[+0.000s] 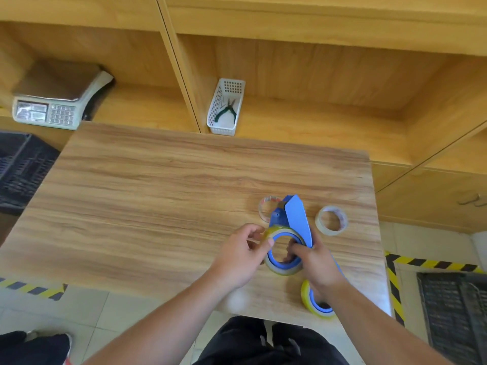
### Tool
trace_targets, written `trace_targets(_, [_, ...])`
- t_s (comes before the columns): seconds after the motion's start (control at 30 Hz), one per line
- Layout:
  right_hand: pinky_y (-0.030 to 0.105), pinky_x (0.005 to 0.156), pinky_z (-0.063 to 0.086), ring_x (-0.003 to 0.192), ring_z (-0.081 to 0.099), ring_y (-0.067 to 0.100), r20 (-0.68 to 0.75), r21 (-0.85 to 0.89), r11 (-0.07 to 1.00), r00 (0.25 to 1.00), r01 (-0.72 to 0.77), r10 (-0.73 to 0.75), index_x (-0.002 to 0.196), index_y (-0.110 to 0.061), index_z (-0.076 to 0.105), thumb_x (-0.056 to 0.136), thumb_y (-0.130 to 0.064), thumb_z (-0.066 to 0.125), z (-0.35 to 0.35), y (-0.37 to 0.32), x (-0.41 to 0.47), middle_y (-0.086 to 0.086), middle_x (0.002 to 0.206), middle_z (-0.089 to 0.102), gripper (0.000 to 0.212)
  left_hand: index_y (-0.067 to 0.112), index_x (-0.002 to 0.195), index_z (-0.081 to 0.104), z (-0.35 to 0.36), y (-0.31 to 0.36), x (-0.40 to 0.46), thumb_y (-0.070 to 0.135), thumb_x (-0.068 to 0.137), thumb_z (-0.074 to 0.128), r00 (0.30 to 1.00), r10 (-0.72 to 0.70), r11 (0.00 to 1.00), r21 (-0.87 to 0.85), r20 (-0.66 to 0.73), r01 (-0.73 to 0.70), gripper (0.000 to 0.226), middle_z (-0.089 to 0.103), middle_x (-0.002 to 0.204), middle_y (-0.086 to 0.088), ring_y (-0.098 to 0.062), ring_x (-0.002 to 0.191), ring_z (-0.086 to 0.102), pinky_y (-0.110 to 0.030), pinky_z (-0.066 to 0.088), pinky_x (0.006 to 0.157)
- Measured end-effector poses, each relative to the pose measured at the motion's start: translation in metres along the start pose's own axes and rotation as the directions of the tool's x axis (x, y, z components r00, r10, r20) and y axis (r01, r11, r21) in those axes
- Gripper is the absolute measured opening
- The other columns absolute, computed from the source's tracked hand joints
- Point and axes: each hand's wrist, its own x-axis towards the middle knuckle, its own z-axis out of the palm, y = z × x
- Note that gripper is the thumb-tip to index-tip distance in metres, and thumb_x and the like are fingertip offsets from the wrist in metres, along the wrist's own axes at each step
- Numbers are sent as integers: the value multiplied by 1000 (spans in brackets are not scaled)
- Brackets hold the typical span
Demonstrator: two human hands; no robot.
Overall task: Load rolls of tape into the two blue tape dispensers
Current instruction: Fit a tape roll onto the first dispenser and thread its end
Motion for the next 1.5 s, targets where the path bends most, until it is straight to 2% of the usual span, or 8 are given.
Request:
trace_targets(0.23, [30,72,45,76,64,17,-44,139,989,998,59,-53,122,-31,62,91,-6,65,-3,-11,-6,-6,82,70,39,30,118,61,20,14,-24,29,96,72,996,-82,938,-339,-19,71,24,63,108,0,3,79,70,-36,66,81])
trace_targets(0.37, [23,60,45,73,63,14,-37,218,976,999,11,-4,117,-34,67,92,-5,64,-3,-14,-8,-6,86,72,38,27,120,59,23,19,-31,29,95,73,994,-109,908,-409,-28,89,29,63,111,-5,-12,92,72,-31,65,79])
trace_targets(0.5, [34,62,52,75,65,26,34,414,893,984,-174,176,117,-3,67,81,-1,69,-7,-18,-8,13,94,71,36,39,125,57,11,20,-28,51,85,74,1000,23,964,-264,-16,-26,45,56,115,-10,-14,89,65,-39,64,85])
trace_targets(0.6, [36,66,53,77,65,32,190,376,854,931,-361,310,121,13,63,73,-10,75,-12,-21,-14,23,103,64,54,49,124,62,-6,20,-21,64,79,65,973,231,971,-64,-30,-232,48,54,108,2,-10,88,57,-20,49,86])
trace_targets(0.8, [34,60,54,73,69,28,468,301,823,826,-482,313,111,-1,74,80,-10,64,-13,-27,-28,18,91,72,33,45,107,76,-24,28,-17,57,77,75,930,346,937,-7,126,-348,32,53,100,16,1,88,52,-13,38,82])
trace_targets(1.17, [35,65,54,76,69,27,516,237,811,776,-535,361,108,-6,76,78,-13,66,-9,-33,-36,14,88,72,32,25,89,76,-49,41,-24,22,95,73,832,522,793,252,188,-554,8,58,80,17,0,70,54,-10,35,63])
trace_targets(1.37, [33,65,53,75,69,25,576,126,800,700,-586,422,104,-5,76,78,-14,64,-4,-31,-39,12,87,71,30,27,93,78,-63,53,-9,27,95,67,754,554,681,328,353,-654,11,65,90,16,-3,86,62,-22,49,77])
trace_targets(1.5, [31,58,50,64,65,24,570,82,792,681,-604,460,91,-4,76,80,-13,57,-1,-33,-43,11,75,68,24,25,96,79,-63,62,2,26,96,70,698,545,592,376,465,-713,9,66,92,13,10,91,52,-8,36,82])
